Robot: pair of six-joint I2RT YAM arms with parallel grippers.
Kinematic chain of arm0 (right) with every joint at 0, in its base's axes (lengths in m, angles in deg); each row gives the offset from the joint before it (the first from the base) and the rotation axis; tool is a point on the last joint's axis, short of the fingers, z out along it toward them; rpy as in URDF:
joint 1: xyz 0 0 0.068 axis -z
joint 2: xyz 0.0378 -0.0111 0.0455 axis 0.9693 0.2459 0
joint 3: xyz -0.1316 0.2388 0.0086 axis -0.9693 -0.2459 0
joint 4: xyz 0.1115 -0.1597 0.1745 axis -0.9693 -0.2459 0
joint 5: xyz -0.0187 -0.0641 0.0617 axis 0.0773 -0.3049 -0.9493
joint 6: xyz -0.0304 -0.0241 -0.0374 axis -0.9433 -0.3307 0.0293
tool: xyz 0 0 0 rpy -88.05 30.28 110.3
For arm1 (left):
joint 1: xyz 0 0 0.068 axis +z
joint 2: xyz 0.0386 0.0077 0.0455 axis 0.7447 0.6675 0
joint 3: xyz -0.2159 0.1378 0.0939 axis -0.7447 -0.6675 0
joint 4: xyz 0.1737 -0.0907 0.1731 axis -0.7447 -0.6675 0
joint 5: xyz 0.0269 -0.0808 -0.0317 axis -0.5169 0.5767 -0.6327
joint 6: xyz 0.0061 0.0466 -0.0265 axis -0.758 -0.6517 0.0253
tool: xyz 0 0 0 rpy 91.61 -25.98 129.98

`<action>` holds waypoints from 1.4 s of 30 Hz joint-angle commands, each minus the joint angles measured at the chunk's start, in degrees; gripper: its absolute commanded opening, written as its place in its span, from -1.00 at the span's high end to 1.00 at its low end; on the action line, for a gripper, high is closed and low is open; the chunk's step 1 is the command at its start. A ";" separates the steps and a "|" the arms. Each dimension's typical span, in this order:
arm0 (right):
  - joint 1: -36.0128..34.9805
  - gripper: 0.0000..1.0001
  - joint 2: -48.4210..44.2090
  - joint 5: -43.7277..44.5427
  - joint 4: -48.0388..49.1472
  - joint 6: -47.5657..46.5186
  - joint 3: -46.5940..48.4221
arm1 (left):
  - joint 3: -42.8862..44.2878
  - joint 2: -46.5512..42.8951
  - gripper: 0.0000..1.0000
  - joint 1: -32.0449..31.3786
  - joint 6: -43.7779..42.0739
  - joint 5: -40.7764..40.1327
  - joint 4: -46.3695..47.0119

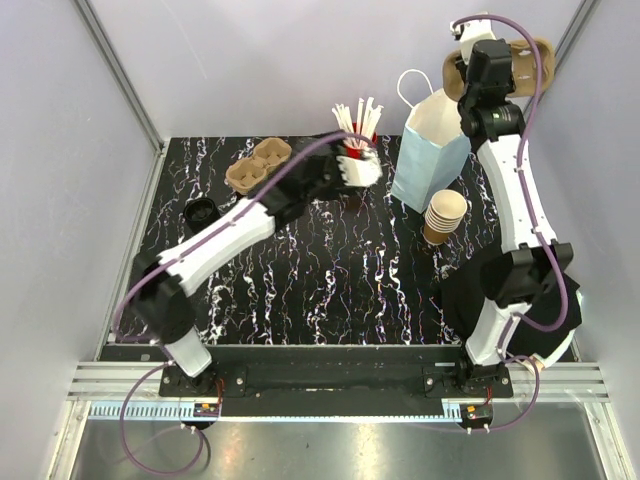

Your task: Pack the takeout coffee

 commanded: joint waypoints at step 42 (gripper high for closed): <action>-9.59 0.14 12.61 -3.66 -36.60 -16.28 17.09 | -19.01 -32.83 -0.98 18.77 27.72 4.57 -10.25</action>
